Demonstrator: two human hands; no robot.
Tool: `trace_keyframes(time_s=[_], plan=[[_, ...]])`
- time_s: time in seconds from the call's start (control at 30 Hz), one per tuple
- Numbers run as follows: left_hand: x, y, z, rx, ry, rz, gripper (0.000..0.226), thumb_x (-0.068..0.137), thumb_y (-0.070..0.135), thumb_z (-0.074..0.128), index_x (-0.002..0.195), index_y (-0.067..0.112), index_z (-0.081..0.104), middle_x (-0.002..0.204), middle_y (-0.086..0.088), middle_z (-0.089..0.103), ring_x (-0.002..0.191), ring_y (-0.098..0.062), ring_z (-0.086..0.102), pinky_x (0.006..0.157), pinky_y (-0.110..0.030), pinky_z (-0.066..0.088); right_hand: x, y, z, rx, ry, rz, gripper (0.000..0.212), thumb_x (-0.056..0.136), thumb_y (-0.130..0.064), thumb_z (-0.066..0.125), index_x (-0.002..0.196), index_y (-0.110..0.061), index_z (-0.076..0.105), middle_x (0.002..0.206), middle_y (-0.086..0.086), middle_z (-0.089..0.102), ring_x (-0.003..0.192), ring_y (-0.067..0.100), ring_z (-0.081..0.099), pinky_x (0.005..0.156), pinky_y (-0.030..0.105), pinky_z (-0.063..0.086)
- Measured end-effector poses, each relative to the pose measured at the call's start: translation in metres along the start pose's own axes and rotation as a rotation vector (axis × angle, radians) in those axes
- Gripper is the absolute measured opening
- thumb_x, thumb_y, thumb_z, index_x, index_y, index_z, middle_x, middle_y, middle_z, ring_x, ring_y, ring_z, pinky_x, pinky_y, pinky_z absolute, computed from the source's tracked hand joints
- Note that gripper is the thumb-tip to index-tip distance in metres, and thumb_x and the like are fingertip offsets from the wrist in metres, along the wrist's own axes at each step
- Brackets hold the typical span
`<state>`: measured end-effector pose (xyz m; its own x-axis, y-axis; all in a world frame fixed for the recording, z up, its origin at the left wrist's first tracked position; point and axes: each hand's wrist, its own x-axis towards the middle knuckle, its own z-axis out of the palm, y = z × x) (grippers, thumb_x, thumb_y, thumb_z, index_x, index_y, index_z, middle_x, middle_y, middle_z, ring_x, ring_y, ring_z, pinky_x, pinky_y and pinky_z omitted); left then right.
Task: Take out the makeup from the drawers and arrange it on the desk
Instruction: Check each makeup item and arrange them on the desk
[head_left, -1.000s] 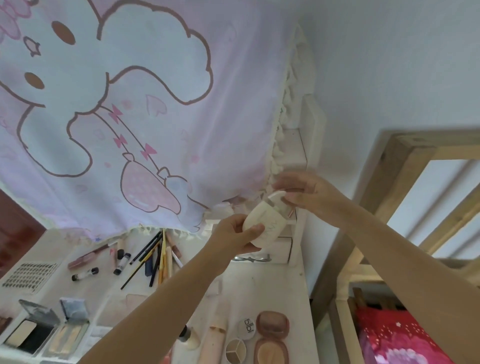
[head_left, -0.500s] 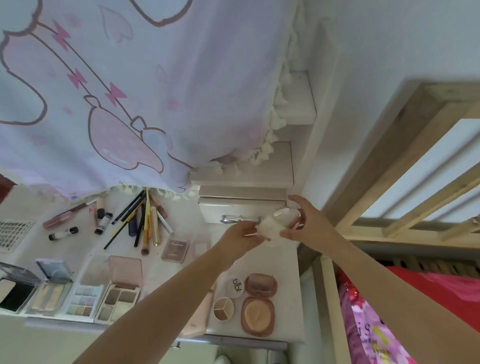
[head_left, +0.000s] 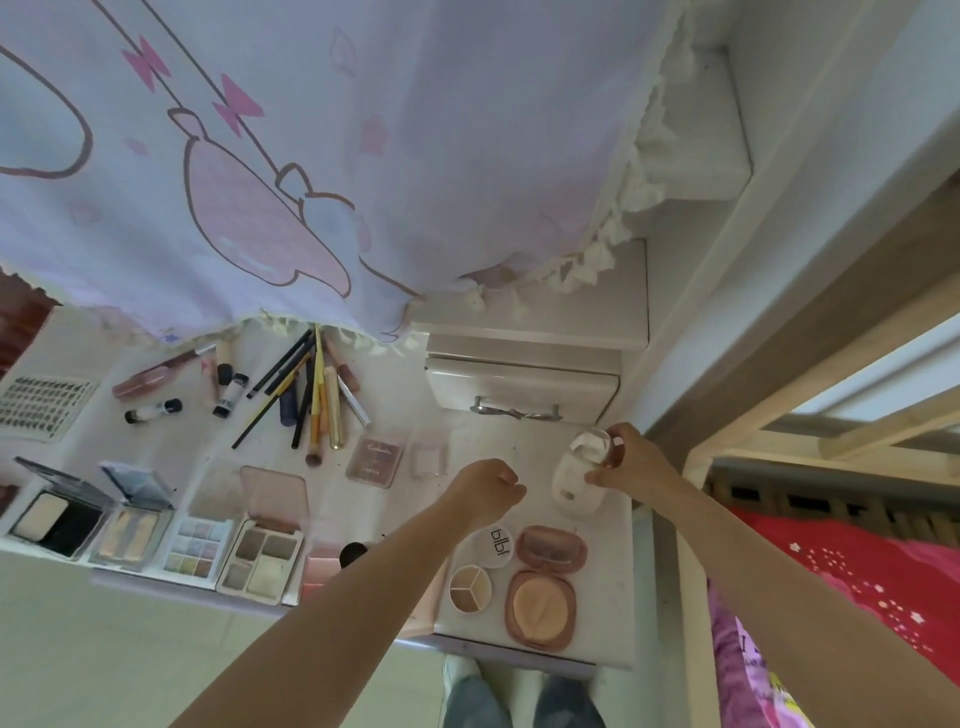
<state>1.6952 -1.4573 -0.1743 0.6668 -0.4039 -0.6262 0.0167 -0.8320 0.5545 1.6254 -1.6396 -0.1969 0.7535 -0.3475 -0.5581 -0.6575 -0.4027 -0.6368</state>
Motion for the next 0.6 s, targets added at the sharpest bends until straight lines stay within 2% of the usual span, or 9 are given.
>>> trace_keyframes(time_s=[0.07,0.13,0.27,0.37,0.43,0.5,0.6], plan=[[0.001,0.000,0.001,0.004,-0.013,-0.008,0.032,0.088,0.020,0.049,0.117,0.009,0.056,0.125,-0.007,0.055,0.115,-0.022,0.050,0.087,-0.023,0.038,0.005,-0.002,-0.004,0.040,-0.046,0.039,0.054,0.073,-0.012,0.073,0.117,-0.011,0.042,0.099,0.000,0.052,0.091,0.015,0.050,0.063,0.019,0.039],[0.001,-0.001,0.000,-0.004,-0.018,-0.008,0.031,0.088,0.019,0.049,0.116,0.008,0.057,0.124,-0.008,0.056,0.113,-0.022,0.051,0.086,-0.023,0.039,0.008,-0.003,-0.007,0.002,-0.048,0.028,0.048,0.074,-0.012,0.072,0.114,-0.010,0.046,0.101,0.002,0.053,0.093,0.017,0.051,0.071,0.022,0.041],[0.001,-0.002,-0.001,-0.024,-0.022,0.013,0.028,0.089,0.017,0.050,0.113,0.006,0.058,0.122,-0.009,0.057,0.113,-0.023,0.052,0.089,-0.025,0.040,0.003,0.000,-0.005,-0.095,0.139,-0.145,0.044,0.075,-0.011,0.069,0.115,-0.010,0.051,0.103,0.003,0.060,0.089,0.014,0.053,0.076,0.020,0.037],[0.000,-0.001,-0.003,-0.017,-0.030,0.027,0.027,0.089,0.016,0.049,0.112,0.006,0.059,0.119,-0.009,0.058,0.112,-0.023,0.052,0.089,-0.025,0.040,0.000,0.003,-0.003,-0.118,0.282,-0.240,0.039,0.078,-0.007,0.066,0.115,-0.006,0.052,0.108,0.007,0.063,0.097,0.022,0.058,0.079,0.019,0.036],[0.000,0.000,-0.005,-0.001,-0.021,0.026,0.017,0.089,0.015,0.047,0.098,0.010,0.062,0.105,-0.011,0.059,0.099,-0.023,0.054,0.082,-0.024,0.041,0.000,0.004,-0.002,-0.095,0.320,-0.246,0.039,0.078,-0.004,0.065,0.115,-0.004,0.052,0.110,0.010,0.063,0.102,0.026,0.058,0.081,0.019,0.037],[0.000,0.000,-0.006,0.002,0.010,0.008,0.010,0.089,0.015,0.047,0.083,0.012,0.054,0.090,-0.008,0.054,0.085,-0.020,0.051,0.073,-0.022,0.039,0.001,0.005,0.000,-0.062,0.324,-0.224,0.041,0.079,-0.004,0.064,0.118,-0.003,0.050,0.113,0.011,0.062,0.105,0.027,0.058,0.083,0.019,0.036],[-0.002,-0.003,-0.009,0.008,0.023,0.002,0.009,0.089,0.015,0.046,0.083,0.013,0.054,0.084,-0.007,0.052,0.079,-0.020,0.049,0.071,-0.022,0.038,0.003,0.007,0.005,-0.015,0.314,-0.211,0.044,0.080,-0.004,0.065,0.120,-0.004,0.048,0.116,0.012,0.060,0.106,0.026,0.057,0.084,0.021,0.038]])
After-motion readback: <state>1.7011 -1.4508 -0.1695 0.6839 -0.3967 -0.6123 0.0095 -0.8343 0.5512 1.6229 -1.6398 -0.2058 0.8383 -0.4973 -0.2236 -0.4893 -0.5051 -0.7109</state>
